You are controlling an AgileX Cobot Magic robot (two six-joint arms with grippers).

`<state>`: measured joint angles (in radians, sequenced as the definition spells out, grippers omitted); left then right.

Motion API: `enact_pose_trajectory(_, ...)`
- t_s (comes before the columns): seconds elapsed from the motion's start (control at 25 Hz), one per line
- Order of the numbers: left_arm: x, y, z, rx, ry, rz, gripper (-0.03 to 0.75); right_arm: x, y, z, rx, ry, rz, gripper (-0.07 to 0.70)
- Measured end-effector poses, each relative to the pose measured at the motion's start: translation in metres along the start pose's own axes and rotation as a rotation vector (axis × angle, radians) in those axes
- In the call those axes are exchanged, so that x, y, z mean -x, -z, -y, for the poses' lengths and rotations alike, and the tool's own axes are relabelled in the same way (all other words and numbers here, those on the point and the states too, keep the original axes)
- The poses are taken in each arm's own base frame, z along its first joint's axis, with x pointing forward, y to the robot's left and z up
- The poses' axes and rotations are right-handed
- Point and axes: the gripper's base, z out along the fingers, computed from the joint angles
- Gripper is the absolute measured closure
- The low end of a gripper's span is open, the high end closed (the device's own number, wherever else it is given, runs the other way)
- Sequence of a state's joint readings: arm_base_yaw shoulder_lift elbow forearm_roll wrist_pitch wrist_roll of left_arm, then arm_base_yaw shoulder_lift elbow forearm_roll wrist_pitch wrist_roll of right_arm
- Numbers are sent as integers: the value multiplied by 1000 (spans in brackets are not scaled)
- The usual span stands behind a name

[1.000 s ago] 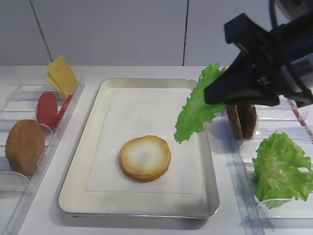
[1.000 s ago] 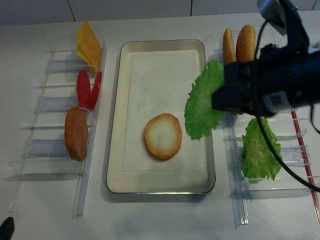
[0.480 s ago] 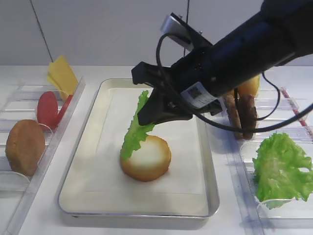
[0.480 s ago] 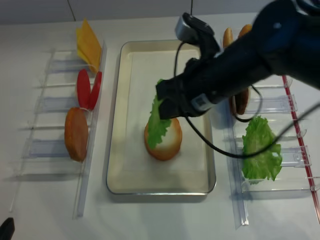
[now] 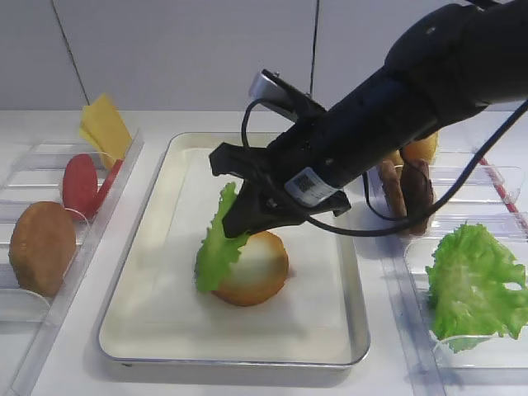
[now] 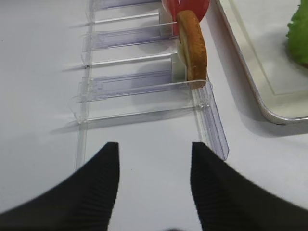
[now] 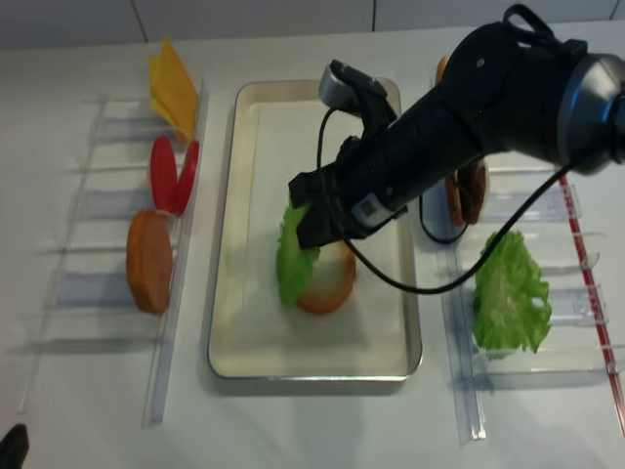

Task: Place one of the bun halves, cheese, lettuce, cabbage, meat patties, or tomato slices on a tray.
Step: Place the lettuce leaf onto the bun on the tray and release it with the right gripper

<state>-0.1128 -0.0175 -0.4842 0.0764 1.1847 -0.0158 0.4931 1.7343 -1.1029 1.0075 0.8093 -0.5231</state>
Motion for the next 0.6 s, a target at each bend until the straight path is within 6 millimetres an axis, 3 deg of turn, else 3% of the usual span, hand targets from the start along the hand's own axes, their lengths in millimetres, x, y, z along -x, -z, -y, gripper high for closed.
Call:
enact_pose_trajectory(0.24, 0, 0, 0, 0, 0, 0, 395, -6, 1, 12, -130, 19, -71, 575)
enact_pose_trajectory(0.6, 0, 0, 0, 0, 0, 0, 394, -6, 0, 19, -190, 26, -74, 575)
